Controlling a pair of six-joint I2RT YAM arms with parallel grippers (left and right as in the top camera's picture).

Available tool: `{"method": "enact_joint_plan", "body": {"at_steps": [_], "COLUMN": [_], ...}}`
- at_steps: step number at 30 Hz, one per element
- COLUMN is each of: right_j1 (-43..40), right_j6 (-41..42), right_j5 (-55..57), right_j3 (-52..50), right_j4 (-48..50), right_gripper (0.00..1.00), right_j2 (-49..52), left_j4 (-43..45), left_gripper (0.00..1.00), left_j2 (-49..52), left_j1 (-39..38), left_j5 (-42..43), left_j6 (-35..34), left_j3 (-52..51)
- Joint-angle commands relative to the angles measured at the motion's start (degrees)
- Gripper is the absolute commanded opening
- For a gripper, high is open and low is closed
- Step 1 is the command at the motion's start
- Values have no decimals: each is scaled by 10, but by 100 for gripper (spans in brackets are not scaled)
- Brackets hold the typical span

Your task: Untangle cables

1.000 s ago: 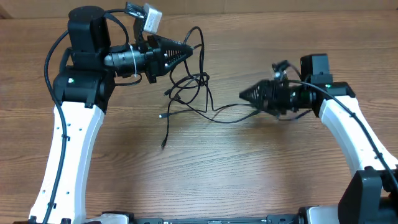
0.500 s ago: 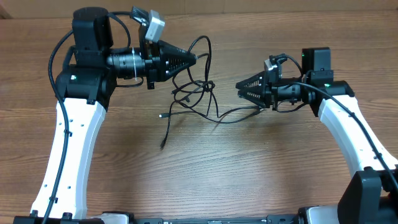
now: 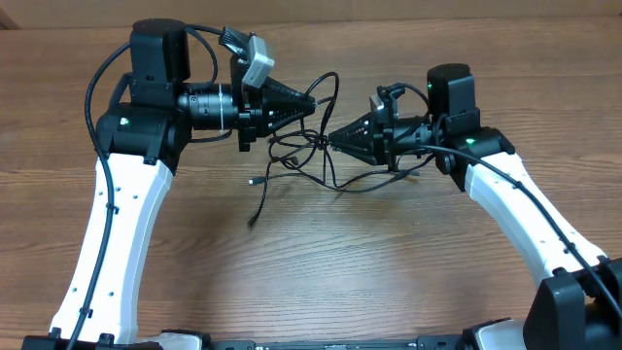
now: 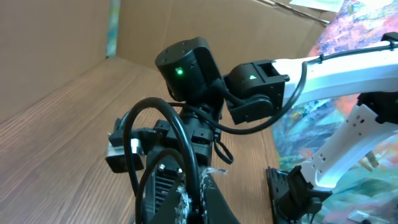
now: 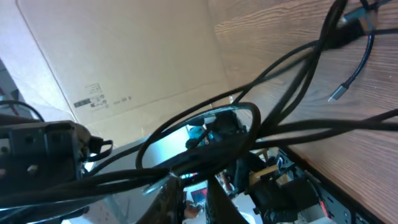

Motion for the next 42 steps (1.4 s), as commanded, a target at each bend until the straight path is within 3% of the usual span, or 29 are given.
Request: {"method": "enact_joint_plan", "body": {"at_steps": [1,8,14,42], "right_j1": [8,9,18,50], "right_j6": [23,32,54,270], "right_j5": [24,35,80,111], "right_j3": [11,11,11,11], "right_j4": [4,2,3,30], "right_gripper": [10,10,17,16], "right_j2": [-7,-7,-7,-7], "left_j4": [2,2,1,-3], "left_gripper": [4,4,4,4], "left_j2": [3,3,3,3], "left_j1": [-1,-1,-1,-1], "left_j5": [0,0,0,-28], "left_j6": [19,19,19,19], "left_j3": [2,2,2,2]}}
